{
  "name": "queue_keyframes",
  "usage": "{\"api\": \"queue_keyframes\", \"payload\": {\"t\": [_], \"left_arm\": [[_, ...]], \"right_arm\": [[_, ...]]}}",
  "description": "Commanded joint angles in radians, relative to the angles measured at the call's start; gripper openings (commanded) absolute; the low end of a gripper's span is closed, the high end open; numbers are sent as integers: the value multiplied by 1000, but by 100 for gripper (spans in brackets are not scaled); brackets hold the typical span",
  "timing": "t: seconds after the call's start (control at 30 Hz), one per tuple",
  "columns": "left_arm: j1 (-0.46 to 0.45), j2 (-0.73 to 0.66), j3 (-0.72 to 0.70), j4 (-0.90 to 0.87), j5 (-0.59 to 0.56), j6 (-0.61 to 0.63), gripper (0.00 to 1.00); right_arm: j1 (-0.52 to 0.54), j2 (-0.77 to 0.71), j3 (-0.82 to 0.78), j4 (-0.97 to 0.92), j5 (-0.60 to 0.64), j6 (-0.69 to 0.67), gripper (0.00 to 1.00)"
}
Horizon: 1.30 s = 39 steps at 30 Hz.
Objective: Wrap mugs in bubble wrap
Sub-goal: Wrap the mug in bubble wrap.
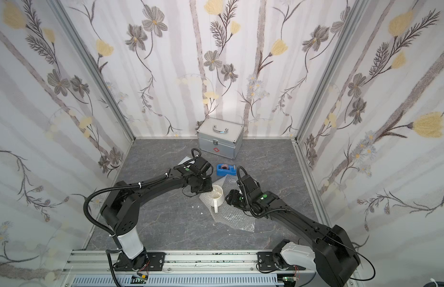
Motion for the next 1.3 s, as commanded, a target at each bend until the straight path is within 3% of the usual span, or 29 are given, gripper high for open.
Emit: {"api": "queue_keyframes", "payload": {"t": [0.0, 0.17, 0.27, 0.77, 0.9, 1.13, 1.27], "left_arm": [[-2, 7, 9, -32, -12, 5, 39], [-3, 14, 17, -36, -12, 7, 39], [-4, 18, 19, -34, -10, 7, 39], [-6, 31, 34, -35, -5, 7, 38], [-6, 32, 40, -38, -4, 7, 38], [-9, 37, 47, -39, -1, 7, 38], [-16, 47, 58, -42, -1, 7, 37]], "right_arm": [[1, -90, -51, -173, 99, 129, 67], [3, -261, -114, -320, 147, 225, 68], [3, -291, -139, -361, 154, 248, 68], [4, -67, -181, -134, 73, 190, 63], [4, 6, -176, -118, 76, 171, 49], [4, 7, -126, -126, 81, 146, 0], [4, 12, -47, -128, 60, 120, 0]]}}
